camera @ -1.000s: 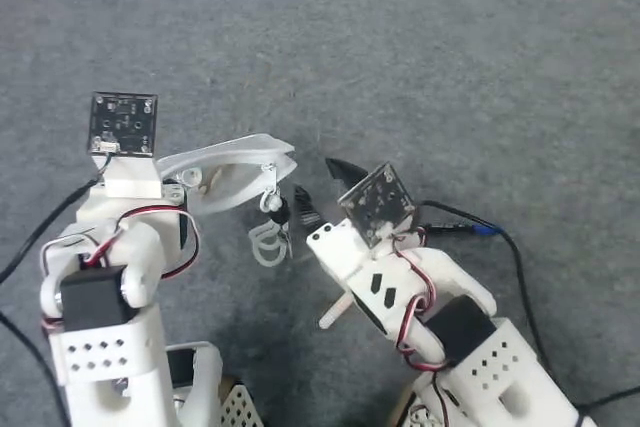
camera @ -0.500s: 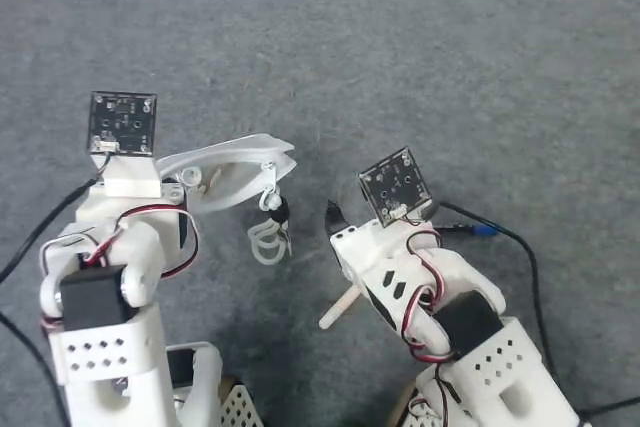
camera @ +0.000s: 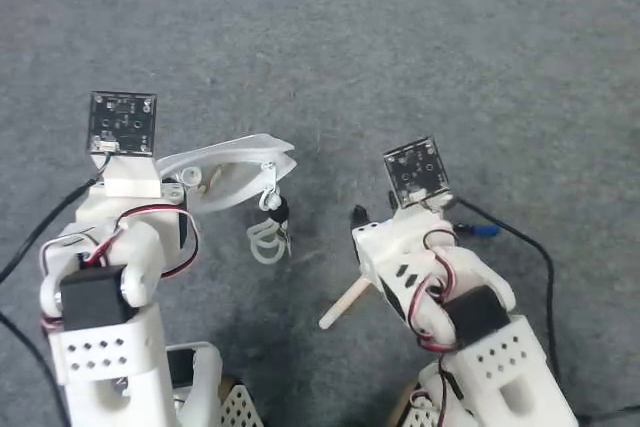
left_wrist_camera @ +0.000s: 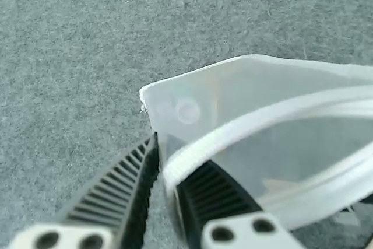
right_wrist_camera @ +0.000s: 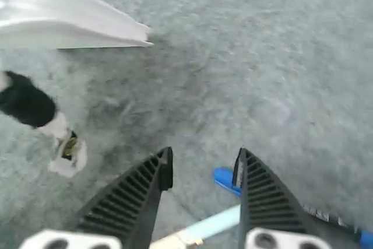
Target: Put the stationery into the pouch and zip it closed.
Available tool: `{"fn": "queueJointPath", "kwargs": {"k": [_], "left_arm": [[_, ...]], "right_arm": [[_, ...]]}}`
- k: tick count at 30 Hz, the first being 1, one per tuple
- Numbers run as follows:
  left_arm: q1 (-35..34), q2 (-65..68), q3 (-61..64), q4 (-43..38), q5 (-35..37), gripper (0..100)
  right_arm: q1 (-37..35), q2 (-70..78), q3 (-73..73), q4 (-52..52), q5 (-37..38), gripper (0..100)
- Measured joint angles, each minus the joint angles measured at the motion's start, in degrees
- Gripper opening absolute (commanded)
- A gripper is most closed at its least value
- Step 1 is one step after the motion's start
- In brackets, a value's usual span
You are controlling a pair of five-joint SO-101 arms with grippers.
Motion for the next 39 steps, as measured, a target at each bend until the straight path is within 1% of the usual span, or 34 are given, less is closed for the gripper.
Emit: {"fn": "queueJointPath", "kwargs": {"k": [5,9,16,22,25,39], "left_arm": [[0.0,0.0,0.0,0.0,0.0,1],[0.0,0.0,0.0,0.0,0.0,1],[0.0,0.0,0.0,0.0,0.0,1],[0.0,0.0,0.0,0.0,0.0,1],[0.0,0.0,0.0,0.0,0.0,1],[0.0,0.0,0.0,0.0,0.0,1]], "right_arm": [[0.3,10.0,-1.5,0.1,-3.5,17.7],[2.2,18.6,-5.1,0.1,-6.7,17.7],[5.0,31.5,-11.0,3.3,-9.3,17.7],[5.0,38.9,-14.7,6.6,-9.5,17.7],[6.2,42.5,-16.0,7.2,-9.5,17.7],[7.1,60.8,-23.3,7.2,-9.6,17.6]]}}
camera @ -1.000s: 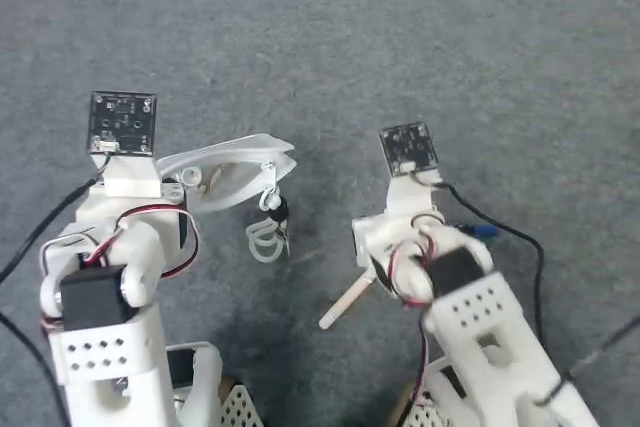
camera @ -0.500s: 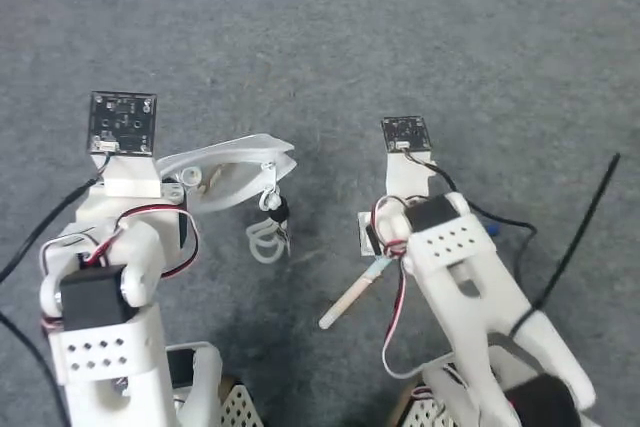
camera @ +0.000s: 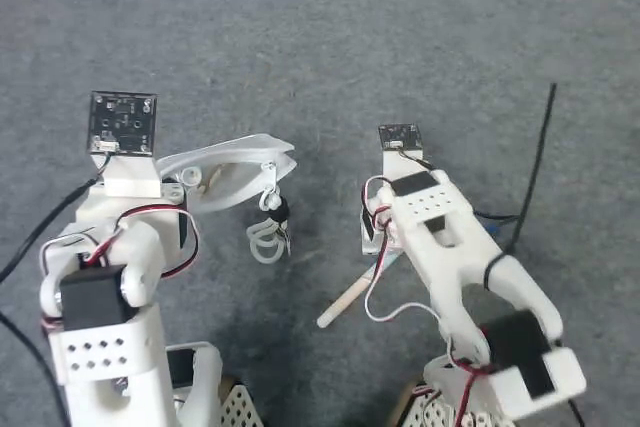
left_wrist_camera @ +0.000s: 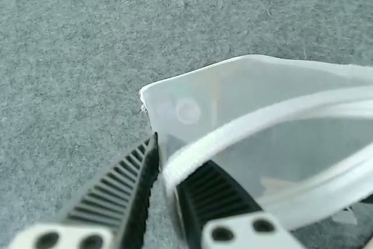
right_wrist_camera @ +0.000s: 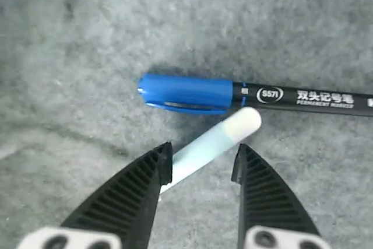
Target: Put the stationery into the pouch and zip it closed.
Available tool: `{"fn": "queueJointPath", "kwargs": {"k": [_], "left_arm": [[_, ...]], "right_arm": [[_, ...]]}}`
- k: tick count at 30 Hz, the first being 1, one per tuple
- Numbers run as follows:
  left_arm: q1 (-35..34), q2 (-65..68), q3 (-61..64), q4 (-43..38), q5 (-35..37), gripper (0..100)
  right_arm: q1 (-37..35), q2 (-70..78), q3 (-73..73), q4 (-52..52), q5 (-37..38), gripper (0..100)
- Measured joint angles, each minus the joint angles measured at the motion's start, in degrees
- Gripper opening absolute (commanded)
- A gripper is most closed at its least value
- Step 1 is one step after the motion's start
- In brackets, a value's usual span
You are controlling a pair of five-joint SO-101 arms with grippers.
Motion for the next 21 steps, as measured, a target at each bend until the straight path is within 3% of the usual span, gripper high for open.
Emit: {"fn": "queueJointPath", "kwargs": {"k": [3,9,21], "left_arm": [[0.0,0.0,0.0,0.0,0.0,1],[-0.4,0.0,0.0,0.0,0.0,1],[-0.9,0.1,0.0,0.0,0.0,1]], "right_arm": [[0.0,2.3,-1.0,-0.1,0.0,16.3],[0.0,2.8,-1.3,-0.1,0.0,0.2],[0.0,2.8,-7.4,6.2,0.0,0.6]]}}
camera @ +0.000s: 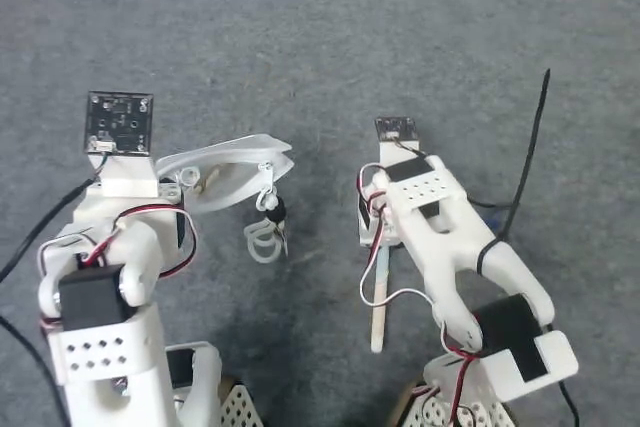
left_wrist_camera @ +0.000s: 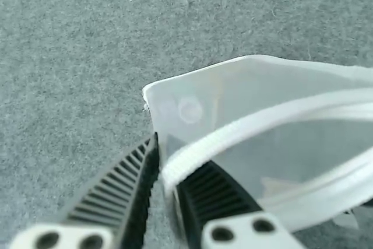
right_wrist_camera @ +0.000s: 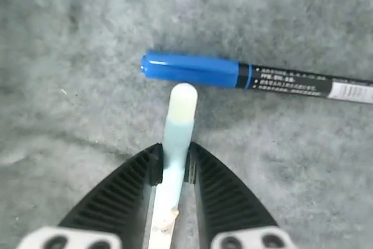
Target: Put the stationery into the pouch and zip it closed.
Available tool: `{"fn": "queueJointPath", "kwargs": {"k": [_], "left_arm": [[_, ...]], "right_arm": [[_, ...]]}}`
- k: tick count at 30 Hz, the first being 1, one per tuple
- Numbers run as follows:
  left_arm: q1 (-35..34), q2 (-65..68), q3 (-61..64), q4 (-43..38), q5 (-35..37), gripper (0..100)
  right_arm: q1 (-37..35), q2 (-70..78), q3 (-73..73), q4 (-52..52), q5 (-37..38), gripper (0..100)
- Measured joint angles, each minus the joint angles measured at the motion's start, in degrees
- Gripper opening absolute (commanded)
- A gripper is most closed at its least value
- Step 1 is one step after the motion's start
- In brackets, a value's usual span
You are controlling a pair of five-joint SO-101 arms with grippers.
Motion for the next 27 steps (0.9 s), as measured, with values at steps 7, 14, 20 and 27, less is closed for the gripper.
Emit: {"fn": "queueJointPath", "kwargs": {"k": [7,14,20,27], "left_arm": [[0.0,0.0,0.0,0.0,0.0,1],[0.0,0.0,0.0,0.0,0.0,1],[0.0,0.0,0.0,0.0,0.0,1],[0.0,0.1,0.0,0.0,0.0,1]], "right_arm": [[-1.8,0.0,-6.5,7.7,0.0,0.6],[-2.6,0.0,-10.7,12.7,0.0,0.6],[-2.7,0.0,-14.6,17.0,0.0,0.6],[-2.7,0.0,-20.4,24.0,0.0,0.6]]}}
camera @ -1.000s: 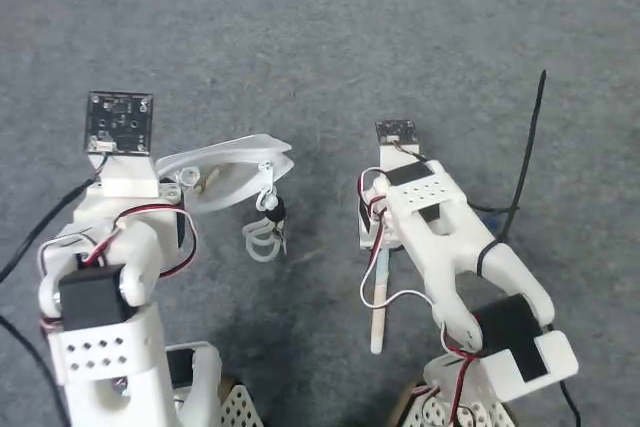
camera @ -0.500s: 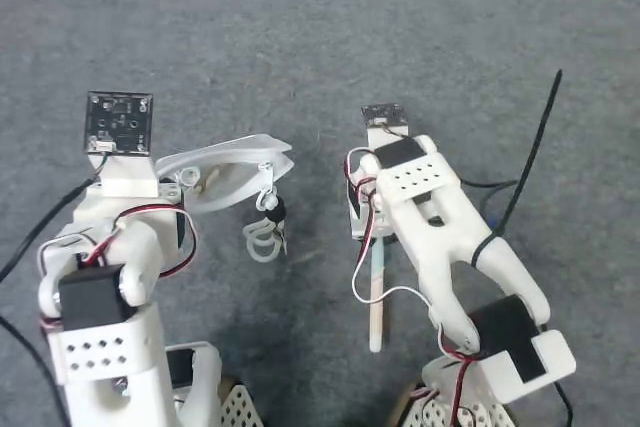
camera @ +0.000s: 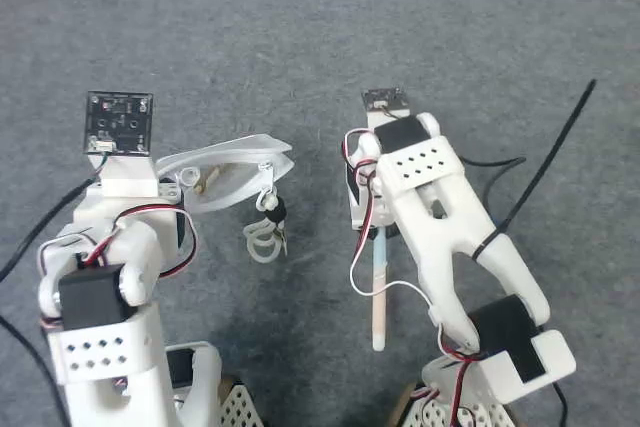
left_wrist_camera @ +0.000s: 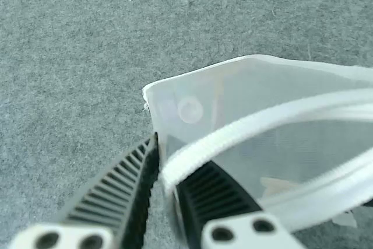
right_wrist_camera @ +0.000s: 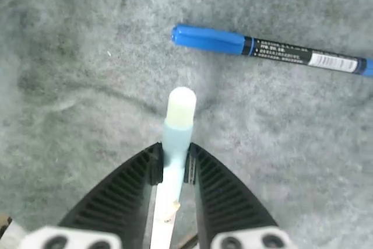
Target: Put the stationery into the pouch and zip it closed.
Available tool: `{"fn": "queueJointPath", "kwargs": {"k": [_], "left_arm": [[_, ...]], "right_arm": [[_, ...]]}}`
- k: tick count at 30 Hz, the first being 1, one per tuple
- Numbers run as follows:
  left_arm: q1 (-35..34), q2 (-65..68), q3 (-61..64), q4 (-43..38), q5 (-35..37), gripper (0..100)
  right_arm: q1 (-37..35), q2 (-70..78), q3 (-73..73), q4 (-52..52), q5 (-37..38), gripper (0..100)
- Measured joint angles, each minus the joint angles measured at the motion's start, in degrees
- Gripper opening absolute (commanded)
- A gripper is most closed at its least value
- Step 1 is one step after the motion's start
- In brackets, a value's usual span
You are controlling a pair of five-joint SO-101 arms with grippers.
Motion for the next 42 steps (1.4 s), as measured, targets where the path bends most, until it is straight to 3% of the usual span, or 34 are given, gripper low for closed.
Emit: {"fn": "queueJointPath", "kwargs": {"k": [19,42], "left_arm": [[0.0,0.0,0.0,0.0,0.0,1],[0.0,0.0,0.0,0.0,0.0,1]], "right_arm": [[0.0,-0.7,-7.6,9.1,0.0,0.6],[0.0,-28.3,-0.4,2.8,0.0,0.6]]}}
